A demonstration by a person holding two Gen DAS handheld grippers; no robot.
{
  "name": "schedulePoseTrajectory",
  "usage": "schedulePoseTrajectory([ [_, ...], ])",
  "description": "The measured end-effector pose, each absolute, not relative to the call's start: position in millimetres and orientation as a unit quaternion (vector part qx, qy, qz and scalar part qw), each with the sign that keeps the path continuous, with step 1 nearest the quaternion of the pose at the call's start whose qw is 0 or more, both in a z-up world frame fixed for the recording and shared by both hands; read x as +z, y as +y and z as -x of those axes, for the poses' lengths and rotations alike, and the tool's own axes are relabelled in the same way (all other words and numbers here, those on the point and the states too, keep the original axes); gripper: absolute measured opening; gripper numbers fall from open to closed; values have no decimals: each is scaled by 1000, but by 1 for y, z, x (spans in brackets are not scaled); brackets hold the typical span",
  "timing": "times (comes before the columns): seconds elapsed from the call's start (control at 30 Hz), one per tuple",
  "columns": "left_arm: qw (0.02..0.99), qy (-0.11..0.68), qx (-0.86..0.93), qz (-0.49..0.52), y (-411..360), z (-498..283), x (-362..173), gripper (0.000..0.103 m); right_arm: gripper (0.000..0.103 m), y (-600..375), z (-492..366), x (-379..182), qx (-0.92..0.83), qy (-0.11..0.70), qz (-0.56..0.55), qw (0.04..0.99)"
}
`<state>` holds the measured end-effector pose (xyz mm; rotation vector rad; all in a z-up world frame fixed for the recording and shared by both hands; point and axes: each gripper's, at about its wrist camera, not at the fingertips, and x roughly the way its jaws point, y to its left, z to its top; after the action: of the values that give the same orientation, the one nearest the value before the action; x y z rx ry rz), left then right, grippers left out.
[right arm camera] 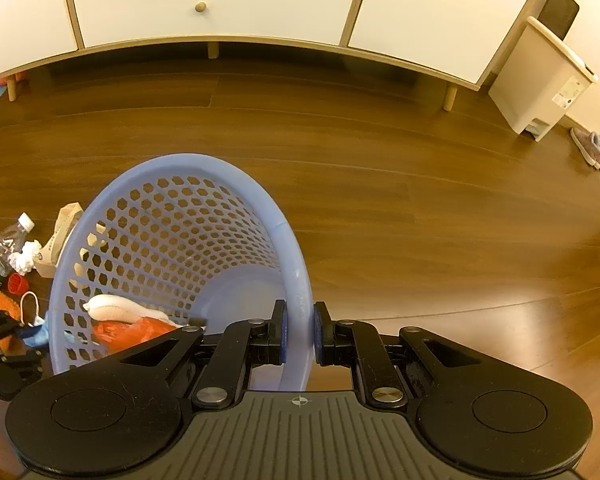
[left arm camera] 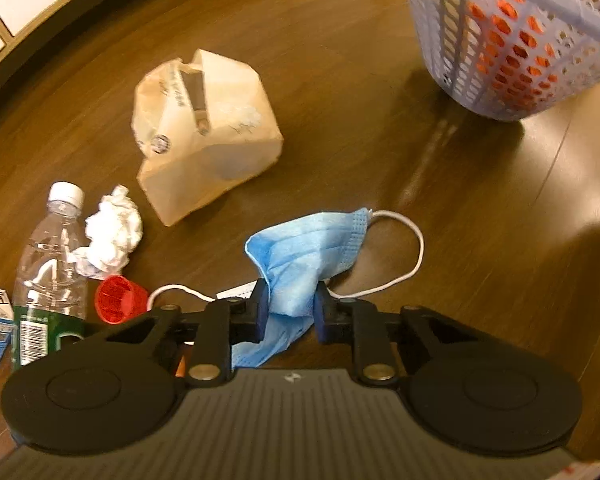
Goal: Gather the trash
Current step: 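Grasp the blue face mask with the left tool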
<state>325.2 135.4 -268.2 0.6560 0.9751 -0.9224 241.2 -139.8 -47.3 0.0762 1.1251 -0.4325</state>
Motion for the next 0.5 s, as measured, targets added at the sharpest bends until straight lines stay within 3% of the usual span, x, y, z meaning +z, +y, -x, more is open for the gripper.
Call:
schedulePoseTrajectory([
  [0.5,772,407,-400,-280,154,-320,-203,17,9,-137,-240,-42,-194,528,-33,826],
])
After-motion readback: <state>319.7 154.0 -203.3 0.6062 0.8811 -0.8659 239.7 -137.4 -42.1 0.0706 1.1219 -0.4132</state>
